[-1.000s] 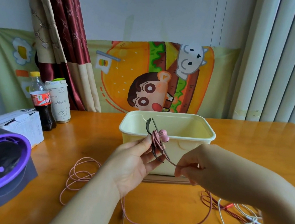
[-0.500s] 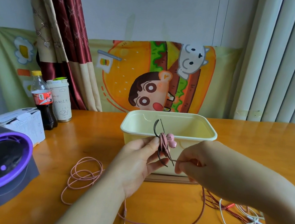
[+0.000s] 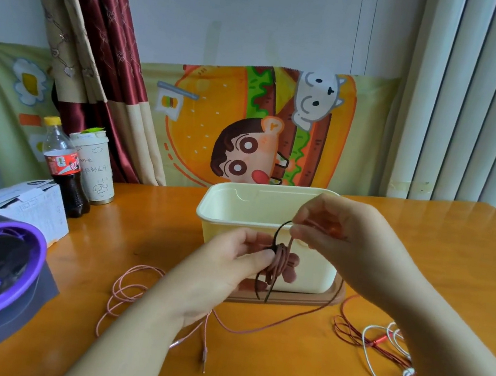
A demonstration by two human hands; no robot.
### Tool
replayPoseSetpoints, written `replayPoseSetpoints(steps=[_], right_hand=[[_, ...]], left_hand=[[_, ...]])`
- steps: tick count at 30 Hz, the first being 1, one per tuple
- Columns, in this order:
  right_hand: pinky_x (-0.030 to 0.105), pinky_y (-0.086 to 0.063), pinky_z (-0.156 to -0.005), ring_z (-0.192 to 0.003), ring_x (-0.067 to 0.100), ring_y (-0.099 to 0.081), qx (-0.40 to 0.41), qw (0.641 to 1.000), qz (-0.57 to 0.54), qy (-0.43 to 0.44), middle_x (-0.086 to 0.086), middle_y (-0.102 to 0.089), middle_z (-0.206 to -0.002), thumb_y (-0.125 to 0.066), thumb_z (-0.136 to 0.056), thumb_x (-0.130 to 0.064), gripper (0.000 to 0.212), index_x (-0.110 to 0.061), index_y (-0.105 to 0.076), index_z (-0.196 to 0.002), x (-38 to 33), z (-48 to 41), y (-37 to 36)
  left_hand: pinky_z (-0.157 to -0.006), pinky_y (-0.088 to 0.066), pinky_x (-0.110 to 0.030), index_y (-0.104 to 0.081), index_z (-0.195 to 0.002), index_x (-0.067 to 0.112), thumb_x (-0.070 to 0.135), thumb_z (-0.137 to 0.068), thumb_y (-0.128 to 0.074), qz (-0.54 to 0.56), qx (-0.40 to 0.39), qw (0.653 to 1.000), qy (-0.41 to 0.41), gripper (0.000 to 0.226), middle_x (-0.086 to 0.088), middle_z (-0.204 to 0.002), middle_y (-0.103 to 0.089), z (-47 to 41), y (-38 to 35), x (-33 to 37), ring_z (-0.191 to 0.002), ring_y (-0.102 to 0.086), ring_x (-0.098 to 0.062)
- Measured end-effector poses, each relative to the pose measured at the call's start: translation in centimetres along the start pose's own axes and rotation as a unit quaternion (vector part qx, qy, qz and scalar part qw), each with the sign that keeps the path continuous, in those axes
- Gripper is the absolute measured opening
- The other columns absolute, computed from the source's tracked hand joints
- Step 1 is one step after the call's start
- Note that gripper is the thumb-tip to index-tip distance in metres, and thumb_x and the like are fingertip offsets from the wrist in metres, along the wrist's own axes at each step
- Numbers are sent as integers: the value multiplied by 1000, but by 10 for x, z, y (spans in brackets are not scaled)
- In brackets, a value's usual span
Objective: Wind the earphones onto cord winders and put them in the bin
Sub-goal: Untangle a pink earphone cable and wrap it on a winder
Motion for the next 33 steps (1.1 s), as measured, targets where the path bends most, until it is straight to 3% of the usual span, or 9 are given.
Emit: replayPoseSetpoints(steps=[3, 6, 9, 14, 19, 27, 30, 33], right_hand=[[21, -50, -61, -65, 8, -59, 24, 998, -49, -17, -4, -65, -71, -77, -75, -21, 15, -27, -63, -76, 6, 0, 2], [31, -56, -70, -72, 22, -65, 4, 988, -148, -36, 7, -68, -75, -78, -69, -22, 17, -18, -65, -78, 5, 0, 3], [23, -57, -67, -67, 18, -65, -8, 955, -285, -79, 8, -67, -71, -75, -63, -19, 23, -8, -65, -79, 10, -1, 8], [26, -57, -69, -67, 21, -61, -55, 892, -431, -127, 12, -64, -75, -77, -57, -15, 19, -12, -70, -74, 20, -1, 6], [22, -54, -66, -72, 18, -62, -119, 879, -448, -109, 9, -66, -82, -74, -60, -10, 18, -15, -71, -77, 19, 1, 4], [25, -55, -69, -73, 18, -63, -65, 936, -336, -83, 4, -68, -77, -71, -66, -13, 16, -9, -64, -79, 22, -1, 2], [25, -54, -66, -71, 20, -62, -69, 900, -418, -103, 11, -65, -76, -73, -71, -10, 9, -15, -67, -77, 27, 0, -11], [21, -52, -54, -57, 17, -61, -52, 857, -490, -147, 15, -59, -73, -67, -72, -1, 14, -3, -59, -84, 32, 0, -19]], left_hand=[[-86, -50, -33, -56, -127, 15, 14, -94, -55, 27, -2, 1000, 7, 33, -5, -113, -72, 0, 5, 1, -110, -67, -22], [-90, -51, -31, -65, -113, 21, 13, -98, -51, -40, -51, 998, -2, 23, -1, -105, -75, 3, 2, 4, -105, -69, -15], [-97, -51, -35, -66, -112, 22, 14, -99, -50, -49, -82, 995, -2, 22, -2, -105, -75, 7, -2, 6, -103, -70, -14], [-96, -52, -30, -62, -118, 18, 19, -90, -54, -24, -101, 994, -29, 29, -6, -106, -74, 9, 1, 13, -101, -70, -18], [-94, -52, -28, -58, -122, 14, 17, -90, -56, -16, -120, 992, -23, 32, -10, -108, -73, 11, 4, 12, -103, -70, -21], [-91, -53, -28, -62, -117, 16, 14, -89, -58, 3, -142, 989, -51, 28, -10, -108, -73, 13, -4, 20, -100, -71, -26], [-99, -51, -43, -63, -119, 18, 20, -88, -65, -9, -82, 992, -92, 32, -11, -114, -71, 11, -1, 23, -107, -68, -28], [-99, -51, -50, -62, -123, 19, 23, -83, -67, 6, -42, 994, -105, 41, -13, -123, -66, 8, -2, 24, -112, -66, -28]])
Point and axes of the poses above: each hand's wrist, its own z-axis away from the middle knuckle, its own y-axis out of the back of the hand, x = y × z, the point moved 4 cm from there along -z, towards the middle knuckle
